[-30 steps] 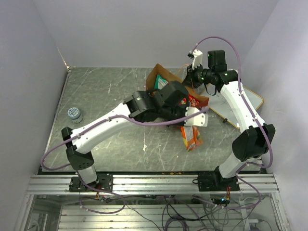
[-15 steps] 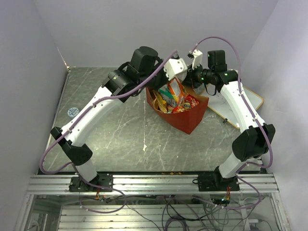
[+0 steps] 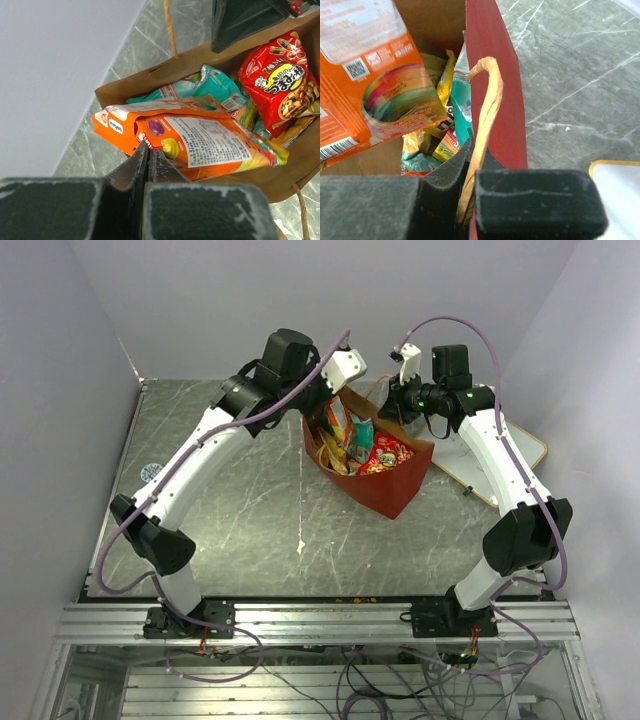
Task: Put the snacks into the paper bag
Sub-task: Place the snack in the paper bag.
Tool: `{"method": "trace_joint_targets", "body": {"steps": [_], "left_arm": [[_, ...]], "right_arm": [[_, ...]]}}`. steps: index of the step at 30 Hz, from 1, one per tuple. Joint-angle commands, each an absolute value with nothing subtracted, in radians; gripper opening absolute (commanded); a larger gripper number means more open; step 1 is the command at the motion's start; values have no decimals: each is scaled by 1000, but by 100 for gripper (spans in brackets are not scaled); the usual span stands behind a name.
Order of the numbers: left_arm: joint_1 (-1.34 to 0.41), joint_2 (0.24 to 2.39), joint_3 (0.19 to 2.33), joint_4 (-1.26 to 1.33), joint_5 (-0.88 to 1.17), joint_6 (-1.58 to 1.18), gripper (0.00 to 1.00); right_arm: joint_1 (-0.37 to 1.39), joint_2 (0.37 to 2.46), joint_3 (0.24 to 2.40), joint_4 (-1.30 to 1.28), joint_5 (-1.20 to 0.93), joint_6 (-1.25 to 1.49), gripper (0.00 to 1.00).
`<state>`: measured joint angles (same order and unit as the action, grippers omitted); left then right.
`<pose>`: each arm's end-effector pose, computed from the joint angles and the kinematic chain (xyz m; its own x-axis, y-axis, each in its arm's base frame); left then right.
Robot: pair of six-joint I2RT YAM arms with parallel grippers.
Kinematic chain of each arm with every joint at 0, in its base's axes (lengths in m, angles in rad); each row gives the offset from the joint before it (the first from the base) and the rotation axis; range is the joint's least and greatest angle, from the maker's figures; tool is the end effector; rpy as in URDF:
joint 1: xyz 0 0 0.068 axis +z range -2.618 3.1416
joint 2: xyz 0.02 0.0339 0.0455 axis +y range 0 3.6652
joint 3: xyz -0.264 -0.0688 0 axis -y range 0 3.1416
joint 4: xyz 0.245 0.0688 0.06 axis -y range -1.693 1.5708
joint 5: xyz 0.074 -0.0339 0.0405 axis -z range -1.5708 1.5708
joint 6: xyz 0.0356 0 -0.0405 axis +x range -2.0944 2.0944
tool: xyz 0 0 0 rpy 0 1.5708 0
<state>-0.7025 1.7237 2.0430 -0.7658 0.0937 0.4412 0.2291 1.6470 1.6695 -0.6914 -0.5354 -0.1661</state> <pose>0.2823 -0.2434 0.4610 0.0042 0.5535 -0.8328 0.7807 0.5187 0.3486 0.3521 0.1008 0.3774 -0.4989 -0.2624 -0.8260 -0.6769 0.7131 0.1823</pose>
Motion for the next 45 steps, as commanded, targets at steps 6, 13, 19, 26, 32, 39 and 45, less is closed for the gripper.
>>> {"method": "trace_joint_targets", "body": {"steps": [6, 13, 19, 26, 32, 39, 45], "left_arm": [[-703, 1827, 2180, -862, 125, 432, 7], [-702, 1813, 2189, -974, 118, 442, 7], [-703, 1778, 2179, -1053, 145, 447, 7], [-702, 1753, 2182, -1065, 119, 455, 7], [-703, 1776, 2200, -1076, 134, 455, 7], [-702, 1898, 2248, -1142, 203, 420, 7], [-703, 2016, 2321, -1197, 242, 385, 9]], "right_arm": [[219, 1596, 1652, -696, -548, -173, 0], [216, 1583, 1637, -686, -546, -173, 0], [215, 1594, 1646, -690, -552, -172, 0], [215, 1595, 1647, -691, -554, -170, 0], [215, 1590, 1641, -688, -553, -170, 0], [212, 1577, 1628, -681, -551, -170, 0], [210, 1574, 1626, -679, -553, -169, 0]]}}
